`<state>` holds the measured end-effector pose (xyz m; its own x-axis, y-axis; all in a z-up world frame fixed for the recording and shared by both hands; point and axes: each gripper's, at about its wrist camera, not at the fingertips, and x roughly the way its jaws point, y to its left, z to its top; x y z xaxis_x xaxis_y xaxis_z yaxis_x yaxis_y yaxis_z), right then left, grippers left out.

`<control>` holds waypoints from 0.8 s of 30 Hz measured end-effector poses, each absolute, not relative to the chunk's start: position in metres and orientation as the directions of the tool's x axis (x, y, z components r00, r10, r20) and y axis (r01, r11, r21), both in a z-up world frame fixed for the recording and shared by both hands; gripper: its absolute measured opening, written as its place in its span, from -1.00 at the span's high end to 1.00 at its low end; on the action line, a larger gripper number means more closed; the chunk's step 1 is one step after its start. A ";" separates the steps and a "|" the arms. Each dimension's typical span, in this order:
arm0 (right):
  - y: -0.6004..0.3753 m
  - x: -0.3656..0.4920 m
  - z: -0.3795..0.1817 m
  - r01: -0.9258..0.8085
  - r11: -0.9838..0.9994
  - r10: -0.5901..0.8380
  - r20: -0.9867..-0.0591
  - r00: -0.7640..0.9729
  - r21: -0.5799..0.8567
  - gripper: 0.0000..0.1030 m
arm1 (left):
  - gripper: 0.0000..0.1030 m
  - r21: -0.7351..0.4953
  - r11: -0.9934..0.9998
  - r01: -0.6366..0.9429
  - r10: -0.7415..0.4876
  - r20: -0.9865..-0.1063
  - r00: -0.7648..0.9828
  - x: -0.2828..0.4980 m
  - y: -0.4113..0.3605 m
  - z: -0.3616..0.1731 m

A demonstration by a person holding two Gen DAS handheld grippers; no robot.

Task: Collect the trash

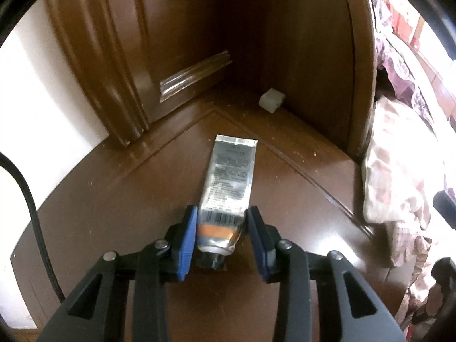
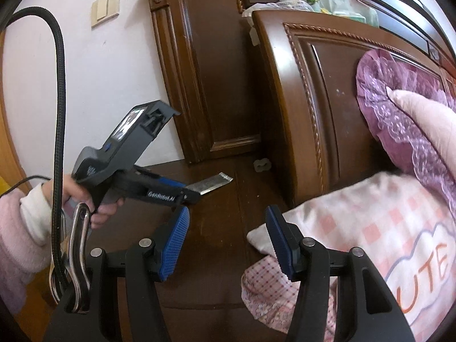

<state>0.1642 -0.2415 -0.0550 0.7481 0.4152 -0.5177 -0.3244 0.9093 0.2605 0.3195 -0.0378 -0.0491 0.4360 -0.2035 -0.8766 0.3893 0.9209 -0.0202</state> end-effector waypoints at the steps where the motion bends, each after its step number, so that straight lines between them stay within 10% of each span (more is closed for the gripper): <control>1: -0.239 0.167 -0.054 -0.327 0.910 0.415 -0.525 0.743 0.256 -0.11 | 0.29 -0.023 0.926 0.377 -0.203 -0.872 0.445 0.317 -0.035 -0.050; 24: -0.155 0.306 -0.073 -0.106 0.980 0.197 -0.756 0.624 0.169 -0.10 | 0.29 -0.115 0.993 -0.005 -0.089 -0.793 0.602 0.282 0.057 -0.054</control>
<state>0.3057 -0.1547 -0.0728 0.6241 0.1973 -0.7560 -0.1056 0.9800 0.1686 0.2819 0.0571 -0.0538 0.6020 -0.0892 -0.7935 -0.0050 0.9933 -0.1155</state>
